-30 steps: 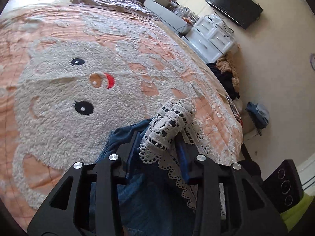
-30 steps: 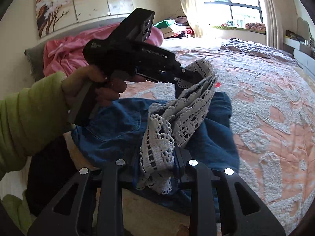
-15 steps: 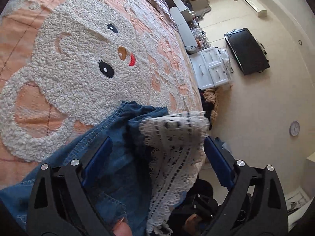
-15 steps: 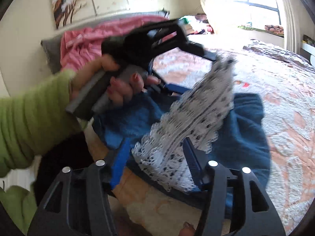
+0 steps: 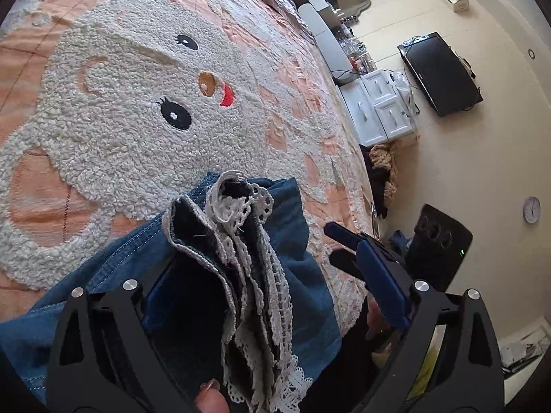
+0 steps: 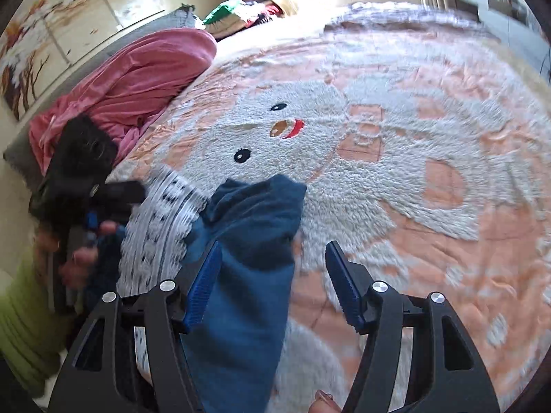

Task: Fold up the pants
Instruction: 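Lift the held leg with both grippers and fold it over the pants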

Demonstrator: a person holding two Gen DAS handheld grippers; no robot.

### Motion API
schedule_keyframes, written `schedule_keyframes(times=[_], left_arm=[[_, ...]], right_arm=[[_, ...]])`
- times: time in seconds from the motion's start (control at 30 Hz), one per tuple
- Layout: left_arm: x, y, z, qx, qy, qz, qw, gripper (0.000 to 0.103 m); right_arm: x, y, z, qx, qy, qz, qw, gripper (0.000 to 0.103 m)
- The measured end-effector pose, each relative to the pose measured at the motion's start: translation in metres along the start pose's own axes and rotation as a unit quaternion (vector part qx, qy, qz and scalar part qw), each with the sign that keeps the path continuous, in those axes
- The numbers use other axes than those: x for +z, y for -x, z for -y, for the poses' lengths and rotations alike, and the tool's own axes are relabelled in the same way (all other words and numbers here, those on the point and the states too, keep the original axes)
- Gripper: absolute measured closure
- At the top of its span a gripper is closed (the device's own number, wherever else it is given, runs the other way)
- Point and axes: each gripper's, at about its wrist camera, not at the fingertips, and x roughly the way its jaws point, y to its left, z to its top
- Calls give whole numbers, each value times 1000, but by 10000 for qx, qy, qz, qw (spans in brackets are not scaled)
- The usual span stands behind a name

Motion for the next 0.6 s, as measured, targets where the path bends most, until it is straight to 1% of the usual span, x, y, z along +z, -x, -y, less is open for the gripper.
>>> schedule_keyframes(times=[0.13,0.17,0.23,0.27,0.3,0.33,0.37,0.4,0.47,0.5,0.57,0.6], left_arm=[[0,-4,-5,0,-11,-16,10000,27],[-1,-5,-5,1,-25,-19,10000,28],[0,-7,-7,52,-81,-24,10000,40],[0,-9,-8,127,-126,-23,9998,45],[0,-10,-8,212,-158,-21,9996,59],[-1,-12,-9,312,-192,-26,9993,76],[-1,-14,-9,398,-227,-11,9990,82],[0,-13,-9,386,-241,14,9990,84],[1,-11,-5,266,-333,148,9990,84],[1,-10,-1,278,-436,212,9984,84],[2,-8,6,400,-690,361,9962,84],[3,-8,4,506,-685,396,9956,84]], right_arm=[[26,-29,3,212,-108,-242,9994,42],[29,-37,4,266,-129,-377,9989,42],[33,-55,5,323,-209,-640,9972,44],[32,-60,7,398,-255,-708,9964,50],[30,-64,7,548,-281,-754,9953,73],[29,-64,8,642,-285,-730,9949,83],[29,-61,8,688,-275,-682,9949,89],[31,-55,8,734,-285,-598,9951,92],[39,-37,12,812,-344,-284,9957,93],[44,-31,13,855,-334,-182,9956,93],[50,-30,16,781,-304,-106,9964,93],[51,-34,18,724,-295,-132,9968,93]])
